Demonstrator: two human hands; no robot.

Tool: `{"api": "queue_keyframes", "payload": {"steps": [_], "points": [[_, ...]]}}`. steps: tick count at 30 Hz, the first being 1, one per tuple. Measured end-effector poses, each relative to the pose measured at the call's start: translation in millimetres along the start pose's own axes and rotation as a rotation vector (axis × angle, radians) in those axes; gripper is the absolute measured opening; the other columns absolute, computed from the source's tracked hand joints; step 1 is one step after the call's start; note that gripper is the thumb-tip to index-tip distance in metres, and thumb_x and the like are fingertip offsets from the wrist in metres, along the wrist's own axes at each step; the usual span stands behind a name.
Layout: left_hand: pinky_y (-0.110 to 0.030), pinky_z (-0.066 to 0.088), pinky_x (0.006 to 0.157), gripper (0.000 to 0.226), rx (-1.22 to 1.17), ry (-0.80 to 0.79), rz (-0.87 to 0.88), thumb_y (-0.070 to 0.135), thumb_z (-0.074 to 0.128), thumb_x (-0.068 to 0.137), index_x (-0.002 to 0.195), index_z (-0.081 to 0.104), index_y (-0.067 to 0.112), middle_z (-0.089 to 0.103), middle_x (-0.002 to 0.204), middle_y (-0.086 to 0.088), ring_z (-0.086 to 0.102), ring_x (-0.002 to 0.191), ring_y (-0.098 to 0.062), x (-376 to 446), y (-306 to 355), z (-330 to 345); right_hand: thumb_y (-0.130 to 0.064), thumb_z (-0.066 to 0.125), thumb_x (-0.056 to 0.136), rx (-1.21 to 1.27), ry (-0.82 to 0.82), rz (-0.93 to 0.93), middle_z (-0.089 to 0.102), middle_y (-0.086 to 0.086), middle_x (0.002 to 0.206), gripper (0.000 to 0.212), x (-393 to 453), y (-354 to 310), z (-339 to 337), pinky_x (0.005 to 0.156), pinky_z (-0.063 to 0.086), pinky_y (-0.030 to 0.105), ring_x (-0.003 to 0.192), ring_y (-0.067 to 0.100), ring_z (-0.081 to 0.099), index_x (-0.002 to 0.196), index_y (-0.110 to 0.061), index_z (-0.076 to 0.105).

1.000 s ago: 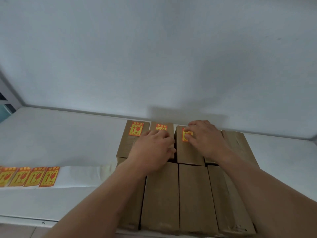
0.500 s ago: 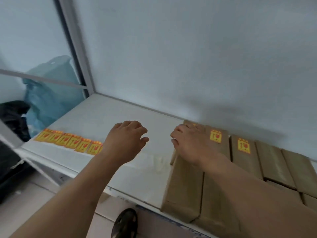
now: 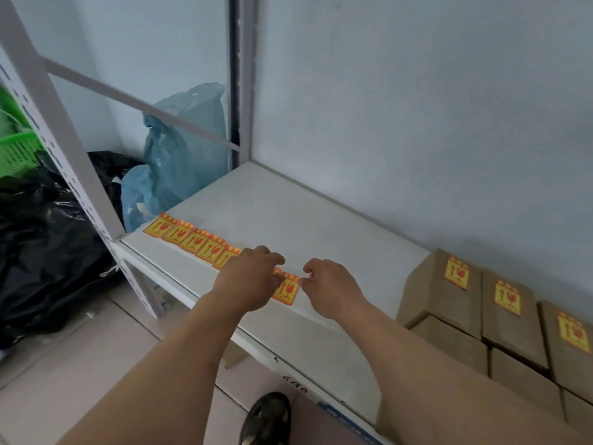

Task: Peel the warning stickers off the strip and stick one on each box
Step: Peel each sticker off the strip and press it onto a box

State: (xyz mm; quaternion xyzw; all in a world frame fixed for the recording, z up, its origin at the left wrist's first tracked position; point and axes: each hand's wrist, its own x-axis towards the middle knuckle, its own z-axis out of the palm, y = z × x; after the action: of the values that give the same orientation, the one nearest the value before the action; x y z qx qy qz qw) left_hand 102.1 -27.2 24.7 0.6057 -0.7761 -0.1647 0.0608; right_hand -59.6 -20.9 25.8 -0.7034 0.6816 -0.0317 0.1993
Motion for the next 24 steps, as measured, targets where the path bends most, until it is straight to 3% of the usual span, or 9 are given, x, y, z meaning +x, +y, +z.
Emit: {"api": "queue_keyframes", "payload": {"steps": [6, 16, 24], "points": [[-0.044, 0.041, 0.099, 0.038, 0.020, -0.092, -0.005, 0.035, 0.047, 0.097, 0.135, 0.048, 0.035, 0.047, 0.132, 0.000, 0.043, 0.120, -0.023, 5, -20, 24, -0.029, 0.049, 0.095, 0.021, 0.009, 0.129, 0.053, 0.010, 0.122, 0.032, 14, -8, 27, 0.085, 0.046, 0.035, 0.110, 0.028, 0.056, 0.122, -0.017, 0.059], [-0.043, 0.036, 0.102, 0.044, 0.052, -0.023, 0.008, 0.039, 0.050, 0.095, 0.138, 0.041, 0.041, 0.040, 0.134, 0.001, 0.037, 0.122, -0.024, 7, -26, 40, -0.025, 0.047, 0.094, 0.059, 0.129, 0.205, 0.058, 0.004, 0.111, 0.021, 14, -10, 34, 0.072, 0.044, 0.031, 0.099, 0.023, 0.058, 0.108, -0.022, 0.061], [-0.043, 0.033, 0.105, 0.045, 0.040, -0.038, -0.005, 0.043, 0.050, 0.095, 0.139, 0.040, 0.043, 0.038, 0.136, 0.002, 0.035, 0.124, -0.024, 6, -26, 40, -0.021, 0.052, 0.092, 0.075, 0.049, 0.214, 0.054, 0.007, 0.116, 0.021, 10, -13, 31, 0.083, 0.048, 0.037, 0.105, 0.026, 0.056, 0.112, -0.014, 0.054]]}}
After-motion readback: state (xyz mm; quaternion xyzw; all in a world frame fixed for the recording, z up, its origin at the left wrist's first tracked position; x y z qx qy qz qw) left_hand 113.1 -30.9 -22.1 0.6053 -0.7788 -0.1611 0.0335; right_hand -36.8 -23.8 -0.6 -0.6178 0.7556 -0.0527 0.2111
